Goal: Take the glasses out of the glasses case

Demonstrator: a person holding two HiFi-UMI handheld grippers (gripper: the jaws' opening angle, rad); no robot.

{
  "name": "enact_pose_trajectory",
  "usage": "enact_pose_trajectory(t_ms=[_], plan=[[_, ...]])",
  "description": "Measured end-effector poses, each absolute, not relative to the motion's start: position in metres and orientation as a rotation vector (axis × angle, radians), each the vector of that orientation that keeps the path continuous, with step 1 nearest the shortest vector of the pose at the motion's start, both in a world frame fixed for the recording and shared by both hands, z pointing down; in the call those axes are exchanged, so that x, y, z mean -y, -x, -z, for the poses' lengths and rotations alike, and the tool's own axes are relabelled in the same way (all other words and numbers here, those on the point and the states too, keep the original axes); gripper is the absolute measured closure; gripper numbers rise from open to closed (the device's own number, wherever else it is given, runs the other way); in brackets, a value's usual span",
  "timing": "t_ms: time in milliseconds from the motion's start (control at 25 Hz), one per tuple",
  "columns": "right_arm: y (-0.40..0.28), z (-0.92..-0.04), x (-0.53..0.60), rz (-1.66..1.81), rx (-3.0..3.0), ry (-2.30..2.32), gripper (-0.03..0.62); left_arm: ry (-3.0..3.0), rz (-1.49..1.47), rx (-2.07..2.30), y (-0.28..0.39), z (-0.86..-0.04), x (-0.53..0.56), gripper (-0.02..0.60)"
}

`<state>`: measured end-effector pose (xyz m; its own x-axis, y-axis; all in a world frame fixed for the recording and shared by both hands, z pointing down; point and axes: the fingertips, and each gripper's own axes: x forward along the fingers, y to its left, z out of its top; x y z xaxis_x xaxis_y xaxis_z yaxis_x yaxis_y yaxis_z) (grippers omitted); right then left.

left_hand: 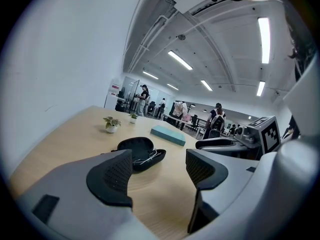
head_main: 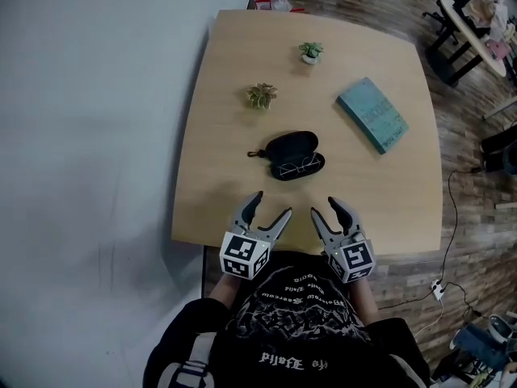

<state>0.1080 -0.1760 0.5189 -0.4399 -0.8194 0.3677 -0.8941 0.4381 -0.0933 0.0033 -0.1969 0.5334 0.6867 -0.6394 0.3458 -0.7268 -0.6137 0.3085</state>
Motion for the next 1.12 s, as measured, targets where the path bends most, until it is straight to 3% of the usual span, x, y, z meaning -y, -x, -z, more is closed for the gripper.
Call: enact_pose_trajectory(t_ms=[680, 1120], plan=[[-0.098, -0.477, 0.251, -0.063, 2.444, -1.142, 0.381, -2.411, -0.24, 1.163, 0.019, -0.531, 0.214, 0.241], [-0.084, -0.51, 0.285, 0.032, 2.33, -0.76, 0.381, -2.351, -0.239, 1.234, 0.03, -0.537, 0.22, 0.241]])
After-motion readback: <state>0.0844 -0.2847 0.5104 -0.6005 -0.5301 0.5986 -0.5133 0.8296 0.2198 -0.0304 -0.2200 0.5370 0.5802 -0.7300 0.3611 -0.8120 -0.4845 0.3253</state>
